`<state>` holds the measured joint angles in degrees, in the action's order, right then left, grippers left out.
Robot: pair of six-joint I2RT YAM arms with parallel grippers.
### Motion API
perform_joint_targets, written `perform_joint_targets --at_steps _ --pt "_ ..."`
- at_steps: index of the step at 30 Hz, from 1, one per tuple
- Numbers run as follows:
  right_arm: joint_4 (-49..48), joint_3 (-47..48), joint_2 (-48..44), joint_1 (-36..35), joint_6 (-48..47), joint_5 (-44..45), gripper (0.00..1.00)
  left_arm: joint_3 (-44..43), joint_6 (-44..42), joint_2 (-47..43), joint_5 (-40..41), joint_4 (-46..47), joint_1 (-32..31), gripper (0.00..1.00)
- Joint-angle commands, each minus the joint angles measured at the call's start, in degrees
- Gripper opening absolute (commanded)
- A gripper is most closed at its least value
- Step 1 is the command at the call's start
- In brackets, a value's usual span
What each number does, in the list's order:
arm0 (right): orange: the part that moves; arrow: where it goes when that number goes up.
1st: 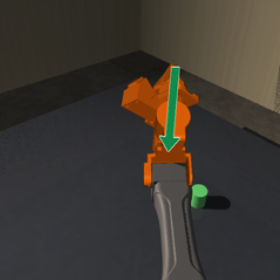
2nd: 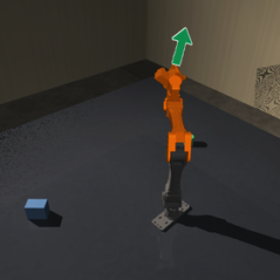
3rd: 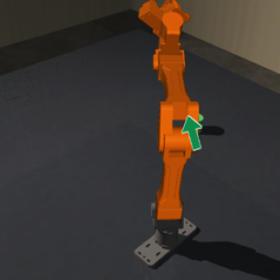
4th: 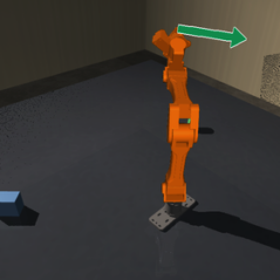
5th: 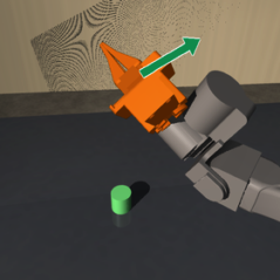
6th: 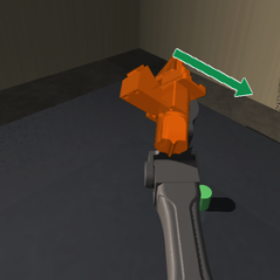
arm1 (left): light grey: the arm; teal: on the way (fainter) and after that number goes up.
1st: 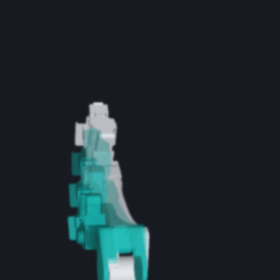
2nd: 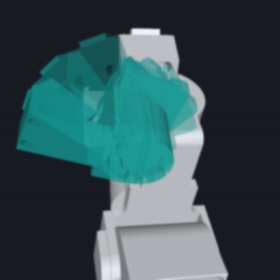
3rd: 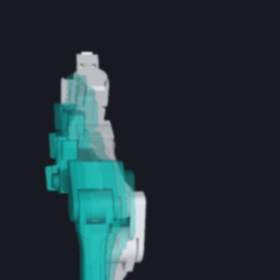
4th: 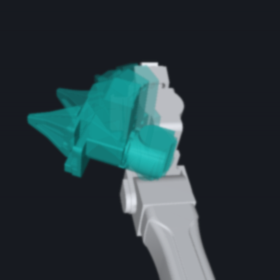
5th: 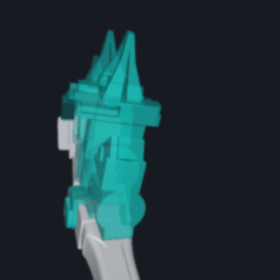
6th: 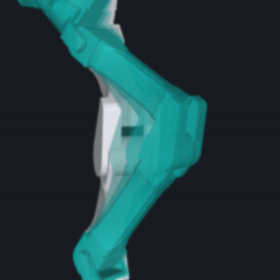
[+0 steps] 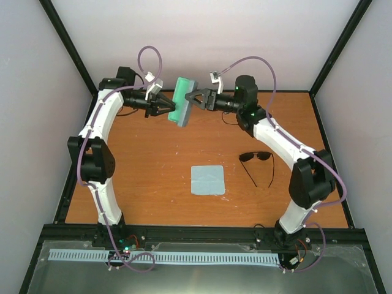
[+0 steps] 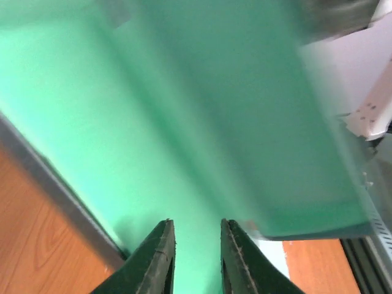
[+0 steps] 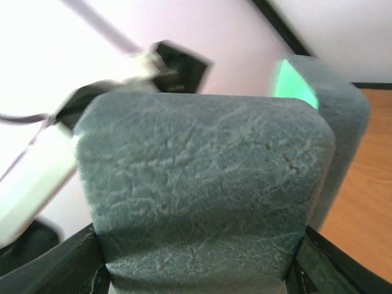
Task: Organize the sunglasses
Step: Open the sunglasses case.
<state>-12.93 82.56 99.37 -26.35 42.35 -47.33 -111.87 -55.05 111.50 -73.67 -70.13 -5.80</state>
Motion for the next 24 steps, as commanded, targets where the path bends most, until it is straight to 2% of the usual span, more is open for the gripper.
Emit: perform_joint_targets --at_steps 1,3,6,7,9,11,15,24 --pt "-4.43 0.70 -7.74 -2.52 -0.30 -7.18 0.03 -0.42 0.50 3.20 6.27 4.75 0.43 0.24" --pt "-2.59 0.59 -8.16 -2.57 -1.91 -5.60 0.03 -0.72 1.20 3.02 6.28 5.23 0.68 0.29" --pt "-0.66 -0.44 -8.91 -2.55 -4.46 -1.68 0.03 -1.62 4.86 2.36 4.33 7.36 2.20 0.48" --pt "-0.54 -1.20 -9.12 -2.50 -5.06 -0.42 0.03 -1.72 7.34 1.83 2.82 8.98 3.25 0.57" --pt "-1.74 -2.99 -9.35 -2.18 -5.06 1.31 0.03 -0.52 13.05 0.41 -1.86 13.39 6.06 0.65" --pt "-4.78 -4.82 -9.42 -1.80 -3.68 2.23 0.03 1.43 18.67 -1.18 -3.19 18.80 7.76 0.73" --pt "-11.41 -6.01 -8.85 -1.69 -0.65 3.57 0.03 4.54 17.62 -2.61 -2.50 19.66 8.00 0.77" --pt "-12.88 -2.65 -5.24 -1.69 -0.24 4.48 0.03 2.23 10.04 -0.76 -6.96 6.99 6.30 0.80"
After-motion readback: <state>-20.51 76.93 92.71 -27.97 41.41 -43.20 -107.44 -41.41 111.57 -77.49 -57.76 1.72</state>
